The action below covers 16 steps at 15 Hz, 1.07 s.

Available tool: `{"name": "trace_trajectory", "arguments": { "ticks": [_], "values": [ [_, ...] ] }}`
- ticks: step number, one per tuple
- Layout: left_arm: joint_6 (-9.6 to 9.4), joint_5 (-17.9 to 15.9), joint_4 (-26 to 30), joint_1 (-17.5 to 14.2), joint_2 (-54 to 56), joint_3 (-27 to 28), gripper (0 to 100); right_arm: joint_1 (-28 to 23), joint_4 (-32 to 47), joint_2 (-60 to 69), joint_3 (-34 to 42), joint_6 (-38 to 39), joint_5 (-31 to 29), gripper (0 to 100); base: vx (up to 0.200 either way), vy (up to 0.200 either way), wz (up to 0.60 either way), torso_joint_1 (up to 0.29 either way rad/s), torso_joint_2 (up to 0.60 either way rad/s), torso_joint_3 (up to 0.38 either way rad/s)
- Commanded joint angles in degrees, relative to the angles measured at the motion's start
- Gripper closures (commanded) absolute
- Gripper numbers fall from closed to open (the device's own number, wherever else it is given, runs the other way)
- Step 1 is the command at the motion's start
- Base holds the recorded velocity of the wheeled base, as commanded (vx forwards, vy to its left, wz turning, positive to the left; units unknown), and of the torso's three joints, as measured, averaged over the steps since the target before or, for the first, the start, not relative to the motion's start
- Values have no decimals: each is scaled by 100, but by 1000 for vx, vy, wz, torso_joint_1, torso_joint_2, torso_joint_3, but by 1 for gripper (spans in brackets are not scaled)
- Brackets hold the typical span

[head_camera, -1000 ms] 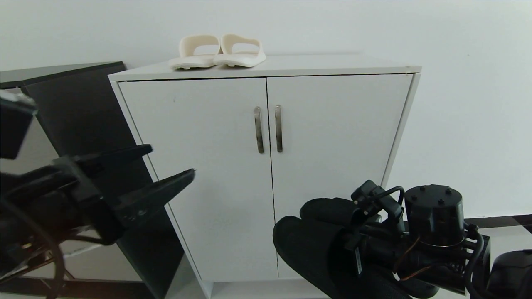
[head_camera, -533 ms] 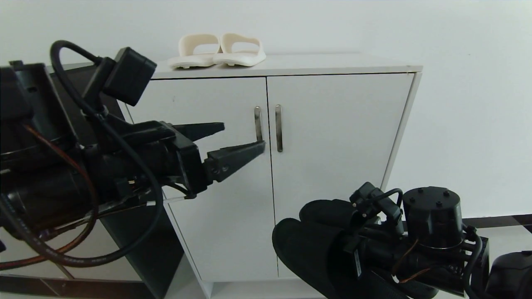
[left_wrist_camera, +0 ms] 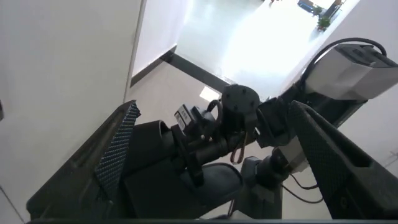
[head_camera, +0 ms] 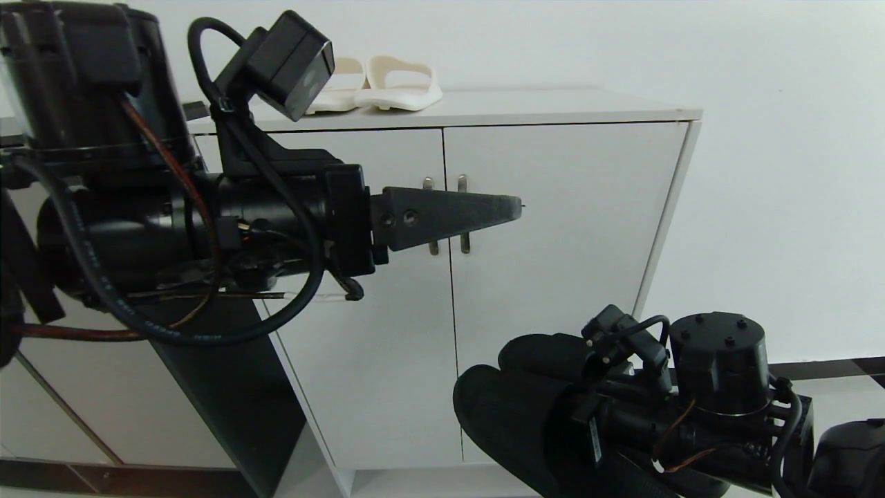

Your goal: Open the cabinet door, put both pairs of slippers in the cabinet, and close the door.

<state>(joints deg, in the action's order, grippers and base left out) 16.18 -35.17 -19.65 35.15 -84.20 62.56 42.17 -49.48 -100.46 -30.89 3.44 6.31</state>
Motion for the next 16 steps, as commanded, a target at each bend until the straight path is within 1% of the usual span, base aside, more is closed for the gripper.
{"name": "trace_trajectory", "arguments": {
  "ticks": [1,3,4,5,6,8,11,12,16],
  "values": [
    [26,-104,-4,1,-501,256,0,2,0,-8,4,-1,1,100,0,0,0,0,0,0],
    [26,-43,-21,-8,-685,406,0,2,0,-8,13,-1,1,100,0,0,0,0,0,0],
    [17,168,-21,-69,-826,564,0,2,0,-8,4,-1,1,100,0,0,0,0,0,0],
    [17,309,-21,-122,-905,670,0,2,0,-17,4,-1,1,100,0,0,0,0,0,0],
    [17,362,-21,-166,-949,696,0,2,0,-17,4,-1,1,100,0,0,0,0,0,0],
    [8,335,-30,-394,-1028,722,0,2,0,-17,4,-1,1,100,0,0,0,0,0,0],
    [8,28,-48,-711,-1151,749,0,2,0,-26,4,-1,1,100,0,0,0,0,0,0],
    [8,-7,-48,-746,-1195,766,0,2,0,-26,4,-1,1,100,0,0,0,0,0,0],
    [-1,37,-48,-895,-1626,1171,0,2,0,-52,13,-1,1,100,0,0,0,0,0,0]
  ]
}}
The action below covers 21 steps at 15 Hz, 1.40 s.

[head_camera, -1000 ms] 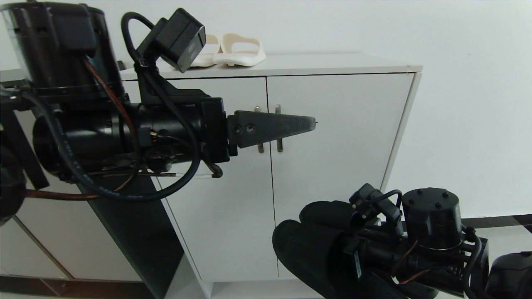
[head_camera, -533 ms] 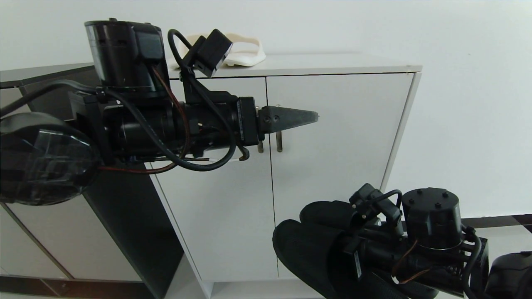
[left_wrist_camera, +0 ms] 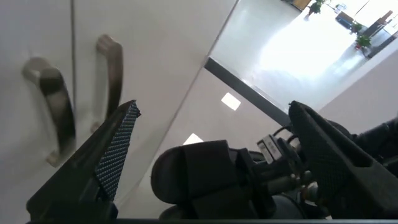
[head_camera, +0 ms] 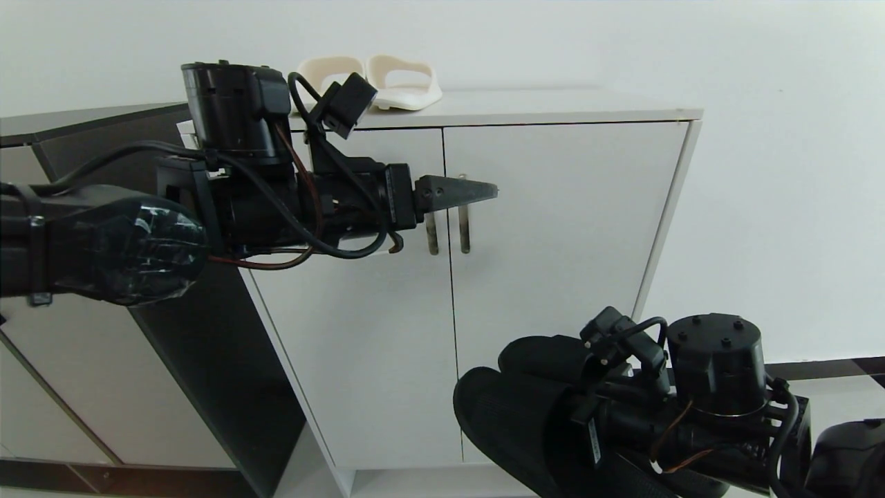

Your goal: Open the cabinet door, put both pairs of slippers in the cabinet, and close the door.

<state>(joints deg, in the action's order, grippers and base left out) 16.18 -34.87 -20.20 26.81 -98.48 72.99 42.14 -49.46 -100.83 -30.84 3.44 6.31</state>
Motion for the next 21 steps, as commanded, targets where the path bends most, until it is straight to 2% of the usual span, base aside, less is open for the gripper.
{"name": "trace_trajectory", "arguments": {
  "ticks": [1,10,13,21],
  "values": [
    [-1,15,-2,-88,-277,199,0,4,-3,-16,8,-1,1,100,0,0,0,0,0,0],
    [-62,525,-168,-106,-603,366,0,4,-3,-16,-1,-1,1,100,0,0,0,0,0,0],
    [-124,542,-168,-106,-717,392,0,4,-3,-16,-1,-1,1,100,0,0,0,0,0,0],
    [-124,516,-168,-106,-937,410,0,4,-3,11,8,-10,1,100,0,0,0,0,0,0]
  ]
}}
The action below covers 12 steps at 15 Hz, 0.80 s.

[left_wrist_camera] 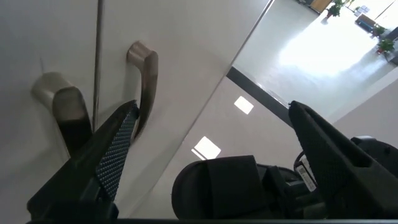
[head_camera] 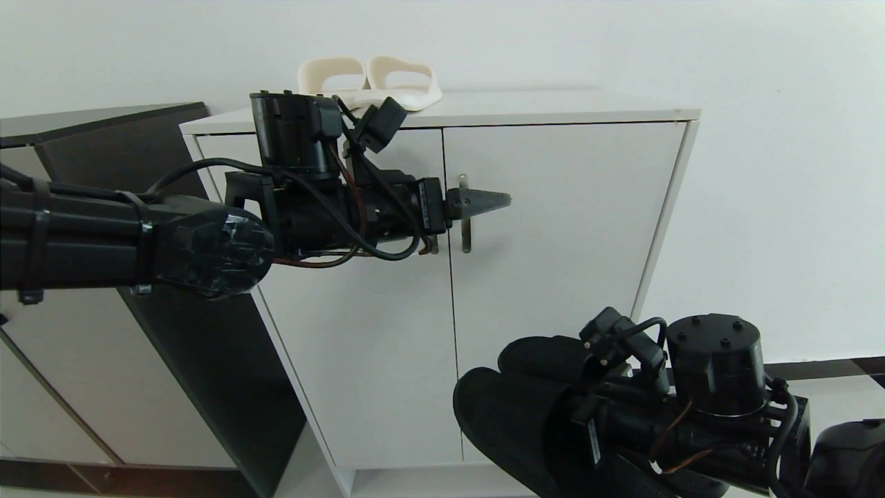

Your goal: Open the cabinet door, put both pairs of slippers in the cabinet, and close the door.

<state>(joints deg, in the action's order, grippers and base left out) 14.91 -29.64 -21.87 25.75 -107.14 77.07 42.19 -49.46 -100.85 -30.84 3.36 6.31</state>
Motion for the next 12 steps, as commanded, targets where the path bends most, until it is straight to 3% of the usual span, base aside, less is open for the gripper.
{"name": "trace_trajectory", "arguments": {
  "ticks": [1,7,12],
  "values": [
    [12,-16,-10,18,-79,1,100,0,-3,22,8,-2,1,100,0,0,0,0,0,0],
    [12,-7,-37,229,141,-78,100,70,-3,154,210,-187,265,100,0,0,0,0,0,0],
    [-6,10,-72,800,1038,-1062,100,79,6,690,571,-205,1302,100,0,0,0,0,0,0]
  ]
}}
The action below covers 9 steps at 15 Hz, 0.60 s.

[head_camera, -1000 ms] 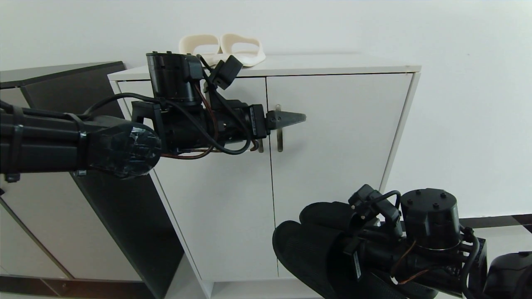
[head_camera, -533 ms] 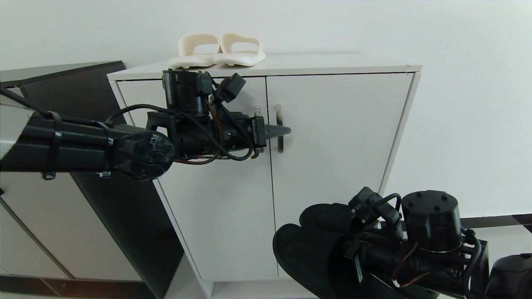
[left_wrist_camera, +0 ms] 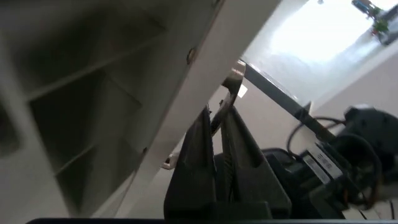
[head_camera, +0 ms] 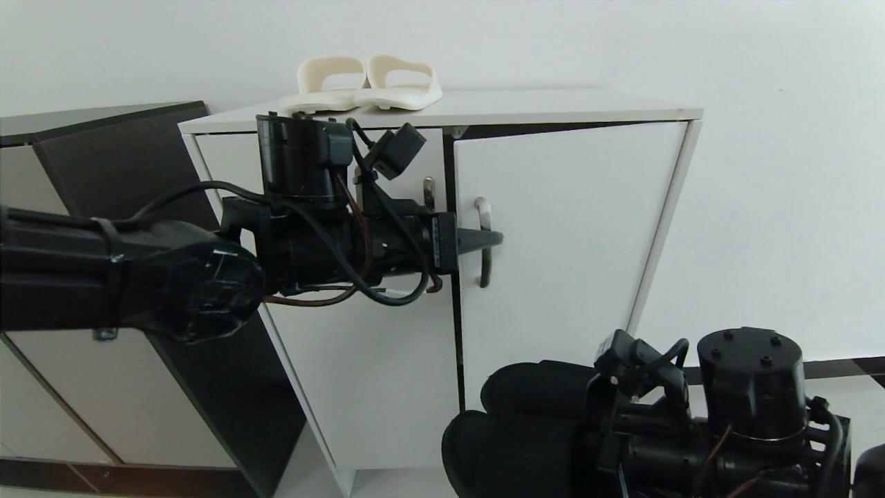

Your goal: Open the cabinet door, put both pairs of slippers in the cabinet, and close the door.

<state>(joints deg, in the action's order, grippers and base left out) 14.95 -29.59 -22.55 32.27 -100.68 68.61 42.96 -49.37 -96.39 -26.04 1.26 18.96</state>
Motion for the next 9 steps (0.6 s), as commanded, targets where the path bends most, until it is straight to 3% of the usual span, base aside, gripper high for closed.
{"name": "trace_trajectory", "arguments": {
  "ticks": [1,6,9],
  "values": [
    [0,23,-91,254,558,-383,100,2,7,331,117,-38,108,100,0,0,0,0,0,0],
    [0,260,-135,298,980,-770,100,2,15,323,108,-64,99,100,0,0,0,0,0,0],
    [17,568,-127,289,1745,-1526,100,2,15,428,117,-64,108,100,0,0,0,0,0,0]
  ]
}}
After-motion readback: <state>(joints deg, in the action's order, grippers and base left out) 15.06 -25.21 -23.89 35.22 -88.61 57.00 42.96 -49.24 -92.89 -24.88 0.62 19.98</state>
